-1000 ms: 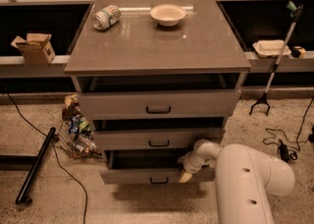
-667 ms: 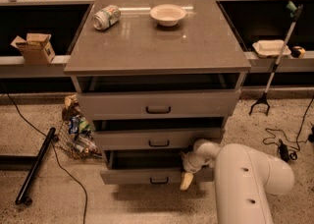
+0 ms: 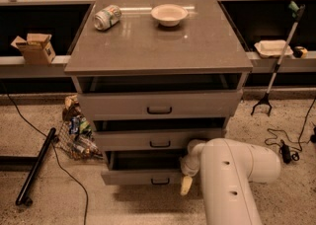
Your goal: Open bottom drawer
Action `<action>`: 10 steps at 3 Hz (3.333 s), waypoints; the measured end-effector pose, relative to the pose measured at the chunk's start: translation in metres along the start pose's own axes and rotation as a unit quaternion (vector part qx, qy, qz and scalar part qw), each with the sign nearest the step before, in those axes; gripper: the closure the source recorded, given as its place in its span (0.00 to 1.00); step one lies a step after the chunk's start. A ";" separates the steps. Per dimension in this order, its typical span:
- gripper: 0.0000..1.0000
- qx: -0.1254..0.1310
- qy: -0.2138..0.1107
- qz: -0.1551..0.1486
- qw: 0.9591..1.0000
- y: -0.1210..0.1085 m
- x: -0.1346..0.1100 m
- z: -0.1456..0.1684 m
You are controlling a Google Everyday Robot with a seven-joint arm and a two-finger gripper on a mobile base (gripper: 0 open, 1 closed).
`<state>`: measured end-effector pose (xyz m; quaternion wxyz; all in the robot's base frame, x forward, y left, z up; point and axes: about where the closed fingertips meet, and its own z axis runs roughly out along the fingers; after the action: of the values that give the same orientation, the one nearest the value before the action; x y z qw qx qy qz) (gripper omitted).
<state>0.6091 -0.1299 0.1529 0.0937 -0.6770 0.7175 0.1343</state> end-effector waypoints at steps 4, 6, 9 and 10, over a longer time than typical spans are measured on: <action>0.72 -0.071 0.023 0.050 0.996 0.069 -0.007 -0.028; 1.00 -0.068 0.000 0.061 0.996 0.091 -0.005 -0.025; 0.37 -0.069 -0.003 0.064 0.996 0.097 -0.003 -0.024; 0.14 -0.069 -0.003 0.064 0.996 0.097 -0.003 -0.024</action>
Offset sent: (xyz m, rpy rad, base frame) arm -0.0613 -0.0043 0.0311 -0.0530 0.2000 -0.0541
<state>0.5135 -0.1302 0.1827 0.0400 -0.6342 0.7480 0.1916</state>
